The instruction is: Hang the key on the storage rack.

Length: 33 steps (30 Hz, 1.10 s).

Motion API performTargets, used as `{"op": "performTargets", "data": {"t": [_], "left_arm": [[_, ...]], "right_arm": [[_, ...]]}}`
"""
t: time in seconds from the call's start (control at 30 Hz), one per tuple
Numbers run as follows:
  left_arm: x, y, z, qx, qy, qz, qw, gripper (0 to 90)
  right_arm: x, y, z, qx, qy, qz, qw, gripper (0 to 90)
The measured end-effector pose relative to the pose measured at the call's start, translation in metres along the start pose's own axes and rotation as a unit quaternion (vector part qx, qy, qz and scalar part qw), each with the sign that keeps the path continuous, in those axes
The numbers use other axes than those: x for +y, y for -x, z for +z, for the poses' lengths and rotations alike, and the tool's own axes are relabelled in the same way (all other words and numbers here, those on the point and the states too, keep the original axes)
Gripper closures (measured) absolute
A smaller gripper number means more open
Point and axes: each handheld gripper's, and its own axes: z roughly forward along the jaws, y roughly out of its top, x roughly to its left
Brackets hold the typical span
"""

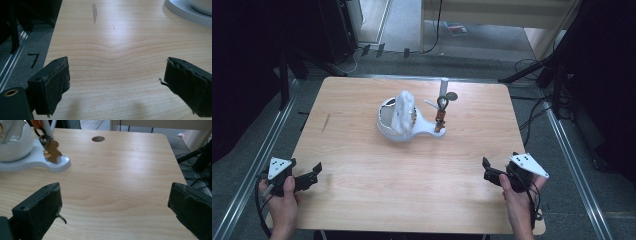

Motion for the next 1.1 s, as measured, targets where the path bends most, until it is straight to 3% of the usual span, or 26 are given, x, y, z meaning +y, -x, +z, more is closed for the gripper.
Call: {"op": "performTargets", "data": {"t": [0.37, 0.73, 0.87, 1.1], "left_arm": [[0.0, 0.001, 0.0, 0.002, 0.0, 0.004, 1.0, 7.0], [0.0, 0.001, -0.001, 0.0, 0.001, 0.006, 1.0, 7.0], [0.0, -0.001, -0.001, -0.003, 0.003, -0.001, 1.0, 7.0], [0.0, 0.0, -0.001, -0.003, 0.002, 0.0, 1.0, 6.9]], "right_arm": [[-0.031, 0.042, -0.013, -0.029, -0.015, 0.016, 0.9994, 0.0], [-0.068, 0.078, -0.026, -0.03, -0.04, 0.042, 0.9979, 0.0], [-0.072, 0.084, -0.031, -0.021, -0.036, 0.055, 0.9976, 0.0], [-0.075, 0.082, -0.03, -0.021, -0.037, 0.048, 0.9979, 0.0]]}}
